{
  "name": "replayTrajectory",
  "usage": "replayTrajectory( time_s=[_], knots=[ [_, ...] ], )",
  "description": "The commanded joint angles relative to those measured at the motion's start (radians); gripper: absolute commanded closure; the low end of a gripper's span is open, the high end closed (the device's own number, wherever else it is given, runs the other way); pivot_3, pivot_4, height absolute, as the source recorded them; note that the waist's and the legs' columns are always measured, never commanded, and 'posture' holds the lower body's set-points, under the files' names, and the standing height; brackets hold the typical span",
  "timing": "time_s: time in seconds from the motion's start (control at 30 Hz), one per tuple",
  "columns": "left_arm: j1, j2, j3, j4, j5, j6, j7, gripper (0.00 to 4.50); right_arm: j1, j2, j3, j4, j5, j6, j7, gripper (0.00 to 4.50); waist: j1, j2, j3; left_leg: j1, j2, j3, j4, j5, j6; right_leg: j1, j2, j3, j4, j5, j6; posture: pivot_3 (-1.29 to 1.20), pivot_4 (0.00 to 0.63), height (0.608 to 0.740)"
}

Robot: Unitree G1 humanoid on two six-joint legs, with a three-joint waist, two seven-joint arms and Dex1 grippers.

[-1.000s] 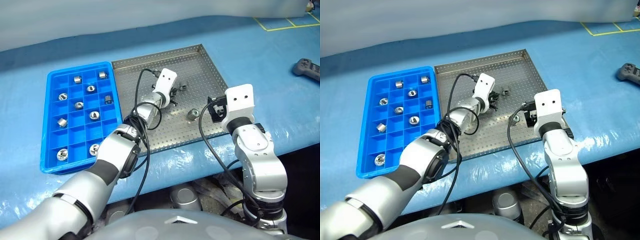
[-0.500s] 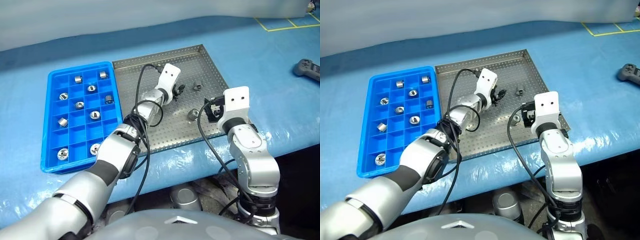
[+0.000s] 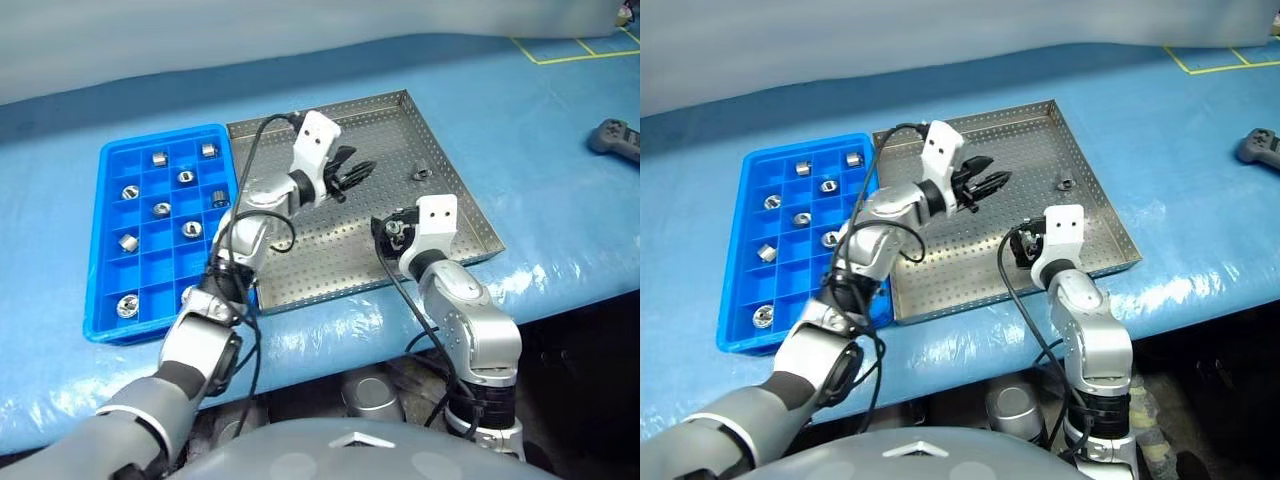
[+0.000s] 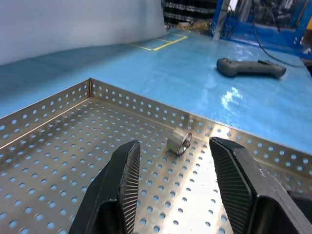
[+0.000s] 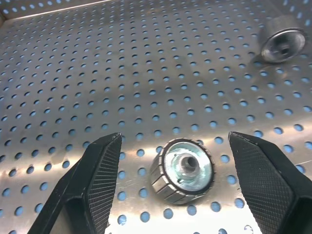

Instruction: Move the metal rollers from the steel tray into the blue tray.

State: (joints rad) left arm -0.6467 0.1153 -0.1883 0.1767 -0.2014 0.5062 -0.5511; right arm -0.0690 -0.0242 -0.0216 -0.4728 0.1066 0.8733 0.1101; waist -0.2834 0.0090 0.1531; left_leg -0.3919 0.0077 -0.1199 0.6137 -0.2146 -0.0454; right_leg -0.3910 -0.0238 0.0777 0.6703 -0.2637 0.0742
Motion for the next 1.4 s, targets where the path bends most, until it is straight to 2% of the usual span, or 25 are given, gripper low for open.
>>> replayTrajectory(
  time_s=[0.03,0.27,0.37,0.5,0.67,0.83,1.03,1.2,1.4],
  knots=[
    [0.051,0.081,0.004,-0.148,0.013,0.069,-0.014,2.05,-0.004,0.007,0.005,0.023,0.015,-0.030,-0.001,0.80,0.007,0.000,0.000,0.000,0.000,0.000,0.000,0.000,0.000,0.000,0.000,0.000,0.001,0.000,0.000,-0.24,0.150,0.740],
    [0.153,0.162,0.000,-0.279,0.002,0.140,-0.009,2.05,-0.014,-0.018,-0.024,0.096,0.012,-0.043,-0.012,0.80,0.057,0.000,0.000,-0.001,0.000,0.000,0.001,0.000,0.000,0.000,0.000,0.000,0.000,0.000,0.000,-0.21,0.150,0.740],
    [0.192,0.192,0.006,-0.334,0.002,0.158,-0.008,2.01,-0.019,-0.024,-0.022,0.102,0.011,-0.041,-0.015,1.43,0.059,0.000,0.000,0.000,0.000,0.001,0.001,0.000,0.000,0.000,0.000,0.000,0.000,0.000,0.000,-0.20,0.150,0.740],
    [0.221,0.217,0.055,-0.382,-0.026,0.191,0.001,2.01,-0.034,-0.031,0.002,0.078,0.011,-0.041,-0.008,2.62,0.064,0.000,0.000,0.000,0.000,0.001,0.001,0.000,0.000,0.000,0.000,0.000,0.002,0.000,0.000,-0.19,0.150,0.740],
    [0.247,0.254,0.086,-0.415,-0.023,0.211,0.022,2.01,-0.053,-0.051,0.029,0.083,-0.006,-0.053,-0.009,2.62,0.067,0.000,0.000,0.002,0.000,0.001,0.001,0.000,0.000,0.000,0.000,0.002,0.004,0.000,-0.001,-0.17,0.150,0.740],
    [0.295,0.301,0.178,-0.481,-0.039,0.249,0.049,2.01,-0.128,-0.056,0.085,0.027,0.027,-0.051,0.048,2.62,0.071,0.000,0.000,0.002,0.001,0.003,0.000,0.000,0.000,-0.002,0.001,0.003,0.005,0.000,-0.001,-0.14,0.150,0.740],
    [0.377,0.398,0.275,-0.549,-0.006,0.331,0.126,2.01,-0.309,0.001,0.239,0.014,0.099,-0.017,0.152,2.62,0.089,0.000,0.000,0.002,0.003,0.001,-0.001,0.000,0.000,-0.003,0.003,0.002,0.005,-0.001,-0.003,-0.10,0.150,0.740],
    [0.451,0.467,0.342,-0.609,0.010,0.378,0.162,2.01,-0.420,0.066,0.379,0.066,0.162,0.002,0.243,2.62,0.128,-0.001,0.000,-0.001,0.003,0.000,-0.001,0.000,0.000,-0.005,0.002,-0.001,0.005,0.001,-0.008,-0.04,0.150,0.740],
    [0.546,0.487,0.459,-0.666,0.052,0.456,0.260,2.01,-0.500,0.100,0.537,0.194,0.174,-0.053,0.360,2.62,0.175,-0.002,0.001,-0.002,0.002,-0.002,-0.002,0.000,0.000,-0.006,0.000,-0.004,0.004,0.001,-0.009,0.04,0.150,0.740]
  ],
)
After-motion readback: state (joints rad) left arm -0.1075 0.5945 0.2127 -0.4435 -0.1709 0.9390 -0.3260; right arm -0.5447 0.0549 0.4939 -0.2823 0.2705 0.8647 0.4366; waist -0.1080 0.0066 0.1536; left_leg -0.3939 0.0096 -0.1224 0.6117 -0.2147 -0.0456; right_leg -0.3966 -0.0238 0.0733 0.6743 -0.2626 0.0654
